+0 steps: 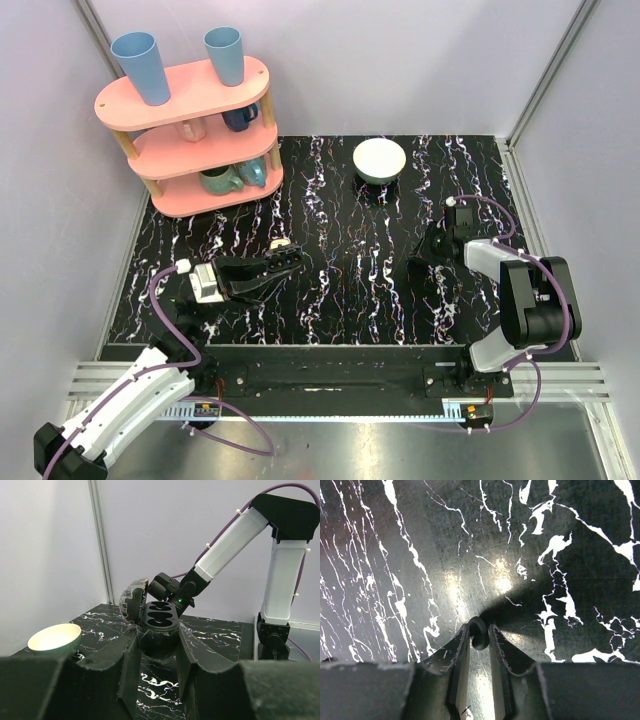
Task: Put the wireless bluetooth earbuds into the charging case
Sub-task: Pick up the right earbud from the center of the board, then insert the right earbud into the right side groove of the charging case.
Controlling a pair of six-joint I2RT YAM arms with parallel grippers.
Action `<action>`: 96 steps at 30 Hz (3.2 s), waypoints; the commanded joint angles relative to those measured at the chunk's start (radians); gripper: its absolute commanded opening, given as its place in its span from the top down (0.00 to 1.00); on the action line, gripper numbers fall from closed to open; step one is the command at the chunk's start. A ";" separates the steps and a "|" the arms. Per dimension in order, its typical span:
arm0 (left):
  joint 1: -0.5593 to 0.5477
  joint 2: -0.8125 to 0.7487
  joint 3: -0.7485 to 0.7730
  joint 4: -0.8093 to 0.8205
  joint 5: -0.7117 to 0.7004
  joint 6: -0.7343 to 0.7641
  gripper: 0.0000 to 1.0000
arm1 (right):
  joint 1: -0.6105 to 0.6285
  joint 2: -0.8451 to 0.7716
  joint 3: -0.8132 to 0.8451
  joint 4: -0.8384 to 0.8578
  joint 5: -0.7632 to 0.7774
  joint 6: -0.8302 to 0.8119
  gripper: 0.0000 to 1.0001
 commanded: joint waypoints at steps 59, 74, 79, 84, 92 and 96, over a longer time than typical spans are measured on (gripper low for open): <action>-0.002 0.132 0.051 0.152 0.052 -0.082 1.00 | 0.381 -0.683 0.086 0.548 -0.664 0.089 0.98; -0.002 0.168 0.046 0.209 0.082 -0.092 1.00 | 0.608 -0.547 0.204 0.467 -0.561 -0.053 1.00; -0.002 0.171 0.041 0.239 0.088 -0.104 1.00 | 0.675 -0.506 0.230 0.422 -0.502 -0.112 1.00; -0.004 0.180 0.038 0.272 0.095 -0.122 1.00 | 0.717 -0.460 0.238 0.436 -0.463 -0.136 1.00; -0.002 0.180 0.035 0.281 0.096 -0.128 1.00 | 0.749 -0.430 0.244 0.462 -0.414 -0.159 1.00; -0.002 0.178 0.034 0.287 0.091 -0.131 1.00 | 0.758 -0.423 0.244 0.453 -0.400 -0.167 1.00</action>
